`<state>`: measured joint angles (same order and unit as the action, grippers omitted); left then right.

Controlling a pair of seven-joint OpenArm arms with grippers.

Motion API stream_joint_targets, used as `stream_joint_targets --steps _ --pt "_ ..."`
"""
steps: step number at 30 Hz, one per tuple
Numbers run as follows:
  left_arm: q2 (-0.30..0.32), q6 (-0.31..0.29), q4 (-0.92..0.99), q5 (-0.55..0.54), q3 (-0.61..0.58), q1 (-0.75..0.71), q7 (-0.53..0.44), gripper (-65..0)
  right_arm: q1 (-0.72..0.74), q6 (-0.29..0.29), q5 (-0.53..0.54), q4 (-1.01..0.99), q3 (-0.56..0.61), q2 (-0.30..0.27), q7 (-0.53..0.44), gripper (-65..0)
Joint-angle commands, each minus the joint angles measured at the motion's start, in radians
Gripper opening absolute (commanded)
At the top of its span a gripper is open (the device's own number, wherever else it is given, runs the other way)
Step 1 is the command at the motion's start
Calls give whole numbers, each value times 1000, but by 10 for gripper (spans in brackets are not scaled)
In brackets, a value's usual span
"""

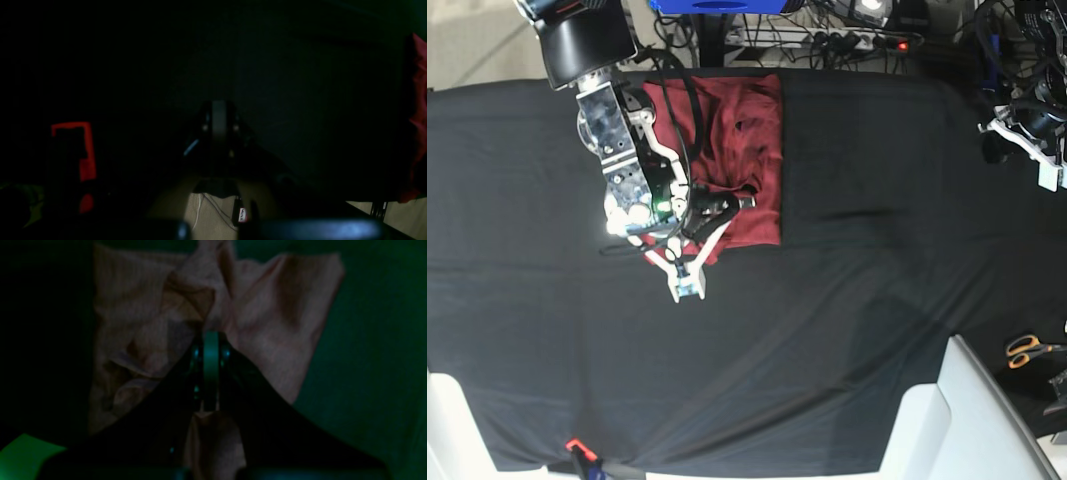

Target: Fold the T-shirt properly

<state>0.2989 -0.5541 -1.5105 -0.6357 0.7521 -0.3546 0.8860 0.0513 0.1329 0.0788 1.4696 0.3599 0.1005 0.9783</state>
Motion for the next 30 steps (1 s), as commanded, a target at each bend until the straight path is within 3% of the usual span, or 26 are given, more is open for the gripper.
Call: stream_joint_targets --steps 1,8,14,17,30 --pt "16 -5 -14 -17 7 -1 -14 -650 31 -2 29 3 1 11 -9 -648" --pt "16 -5 -14 -17 7 -1 -14 -650 81 -5 253 29 3 -15 -20 -648" --pt "16 -5 -14 -17 7 -1 -14 -650 45 72 172 130 -6 -81 46 -648" --pt "16 -5 -14 -17 5 4 -14 -650 8 75 167 127 -6 -112 43 -648" --pt "16 -5 -14 -17 4 2 -14 -650 -29 76 169 -8 1 -110 -15 -648"
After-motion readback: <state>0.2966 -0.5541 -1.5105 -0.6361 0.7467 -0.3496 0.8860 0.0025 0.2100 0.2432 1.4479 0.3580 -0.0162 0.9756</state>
